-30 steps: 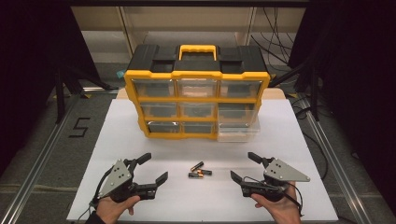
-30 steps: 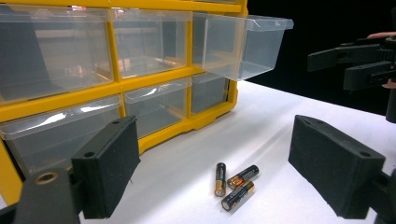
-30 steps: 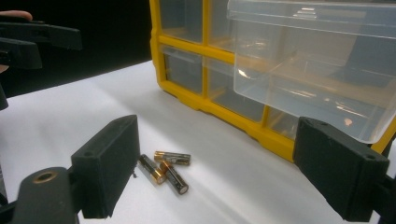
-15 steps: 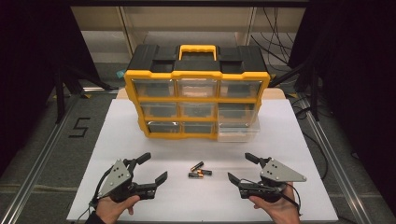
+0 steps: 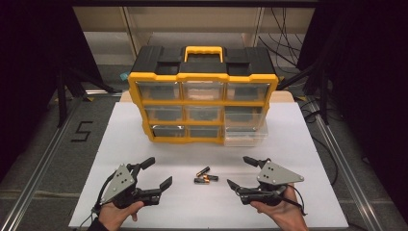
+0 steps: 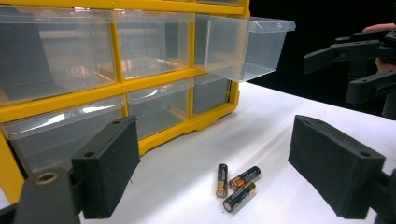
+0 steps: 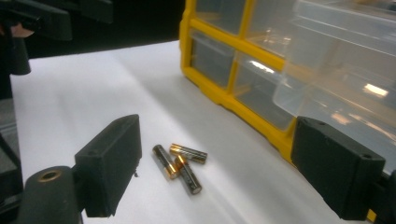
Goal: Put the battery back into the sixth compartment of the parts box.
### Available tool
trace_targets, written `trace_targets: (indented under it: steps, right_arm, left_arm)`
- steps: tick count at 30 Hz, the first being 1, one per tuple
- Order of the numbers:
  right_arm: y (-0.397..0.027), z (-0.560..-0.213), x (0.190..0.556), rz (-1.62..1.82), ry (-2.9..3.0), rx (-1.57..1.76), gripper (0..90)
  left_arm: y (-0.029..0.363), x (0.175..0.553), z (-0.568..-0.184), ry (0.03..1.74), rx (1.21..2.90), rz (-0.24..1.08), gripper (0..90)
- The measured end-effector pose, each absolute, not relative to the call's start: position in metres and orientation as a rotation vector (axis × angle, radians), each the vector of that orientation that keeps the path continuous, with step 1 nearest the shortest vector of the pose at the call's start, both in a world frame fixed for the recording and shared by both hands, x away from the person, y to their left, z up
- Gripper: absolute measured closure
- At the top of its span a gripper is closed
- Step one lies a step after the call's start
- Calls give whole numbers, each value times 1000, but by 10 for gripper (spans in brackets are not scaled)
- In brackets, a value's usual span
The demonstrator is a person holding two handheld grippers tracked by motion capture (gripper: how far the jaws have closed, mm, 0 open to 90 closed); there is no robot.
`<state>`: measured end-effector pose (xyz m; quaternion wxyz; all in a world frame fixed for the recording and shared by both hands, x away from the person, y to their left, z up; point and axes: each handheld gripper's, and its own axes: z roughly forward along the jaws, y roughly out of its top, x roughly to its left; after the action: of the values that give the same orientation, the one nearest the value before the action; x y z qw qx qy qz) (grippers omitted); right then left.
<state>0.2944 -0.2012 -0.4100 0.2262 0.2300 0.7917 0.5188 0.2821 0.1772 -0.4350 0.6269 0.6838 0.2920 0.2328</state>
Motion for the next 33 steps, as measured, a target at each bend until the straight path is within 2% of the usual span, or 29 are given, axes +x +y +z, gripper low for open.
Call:
trace_targets:
  steps: [9,19,33]
  right_arm:
    - [-178,-411,302,1364,2304,548,203]
    - [-151,-413,315,1273,2441,458,188]
    - [-108,-436,338,1020,2679,331,280]
  left_arm:
    - [177,282,-435,669,1568,533,156]
    - [176,282,-435,672,1561,525,156]
    - [176,283,-434,656,1551,524,156]
